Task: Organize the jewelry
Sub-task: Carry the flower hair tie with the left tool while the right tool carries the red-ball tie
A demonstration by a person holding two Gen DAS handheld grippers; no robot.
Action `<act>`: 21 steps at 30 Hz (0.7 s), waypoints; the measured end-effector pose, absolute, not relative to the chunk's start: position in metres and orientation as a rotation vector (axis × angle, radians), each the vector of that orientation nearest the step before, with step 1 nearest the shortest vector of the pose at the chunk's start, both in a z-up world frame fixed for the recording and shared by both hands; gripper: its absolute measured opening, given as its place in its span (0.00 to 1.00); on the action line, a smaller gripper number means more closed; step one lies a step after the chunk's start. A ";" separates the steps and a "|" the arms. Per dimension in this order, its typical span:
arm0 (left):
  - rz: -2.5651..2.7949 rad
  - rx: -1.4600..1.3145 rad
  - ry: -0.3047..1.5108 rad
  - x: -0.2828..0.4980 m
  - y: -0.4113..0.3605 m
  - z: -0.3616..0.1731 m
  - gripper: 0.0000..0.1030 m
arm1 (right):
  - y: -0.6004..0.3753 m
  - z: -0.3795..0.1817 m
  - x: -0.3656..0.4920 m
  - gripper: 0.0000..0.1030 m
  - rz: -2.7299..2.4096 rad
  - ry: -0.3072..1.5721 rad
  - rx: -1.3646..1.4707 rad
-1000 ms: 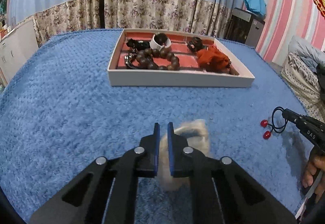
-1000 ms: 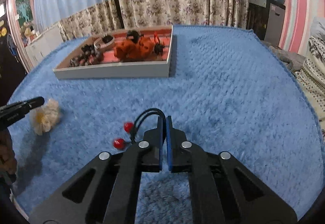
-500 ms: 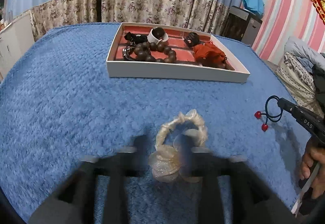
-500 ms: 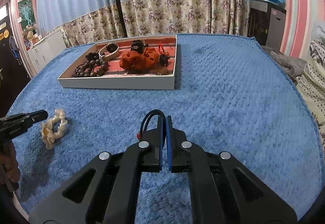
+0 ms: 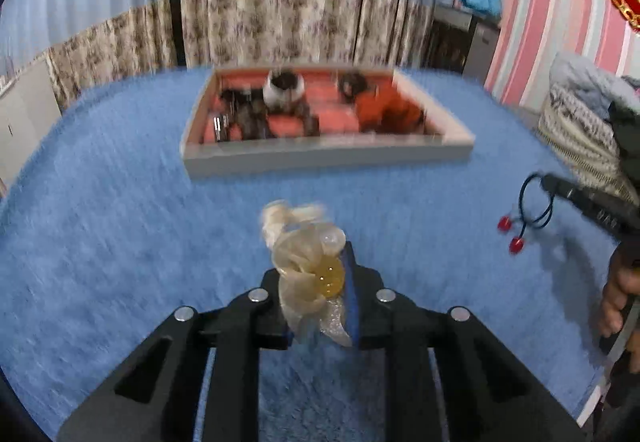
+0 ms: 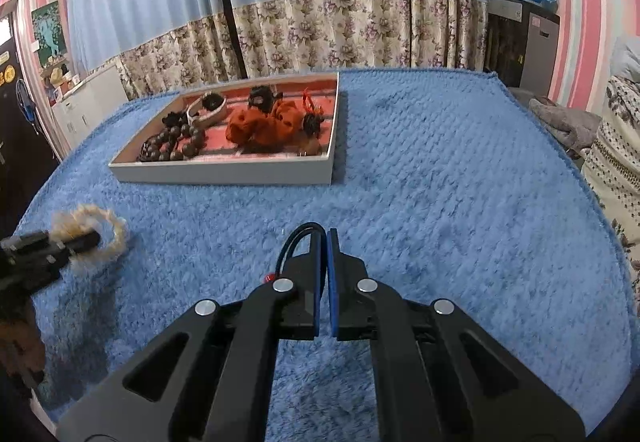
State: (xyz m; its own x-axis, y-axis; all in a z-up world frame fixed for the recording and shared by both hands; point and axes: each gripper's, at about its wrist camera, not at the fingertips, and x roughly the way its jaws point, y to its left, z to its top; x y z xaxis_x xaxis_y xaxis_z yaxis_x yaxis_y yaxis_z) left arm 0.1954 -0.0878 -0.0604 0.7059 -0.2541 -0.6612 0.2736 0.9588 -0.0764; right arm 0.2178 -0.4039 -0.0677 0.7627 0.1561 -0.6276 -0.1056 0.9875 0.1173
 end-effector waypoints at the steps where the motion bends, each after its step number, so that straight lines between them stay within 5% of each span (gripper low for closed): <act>1: -0.291 0.028 0.711 0.197 -0.086 -0.051 0.19 | -0.405 -0.061 0.220 0.04 0.143 0.677 0.077; 9: -0.239 0.022 0.583 0.239 -0.069 0.018 0.19 | -0.396 -0.012 0.245 0.04 0.164 0.588 0.076; 21: -0.214 0.023 0.529 0.340 -0.066 0.042 0.19 | -0.352 0.044 0.346 0.04 0.201 0.470 0.074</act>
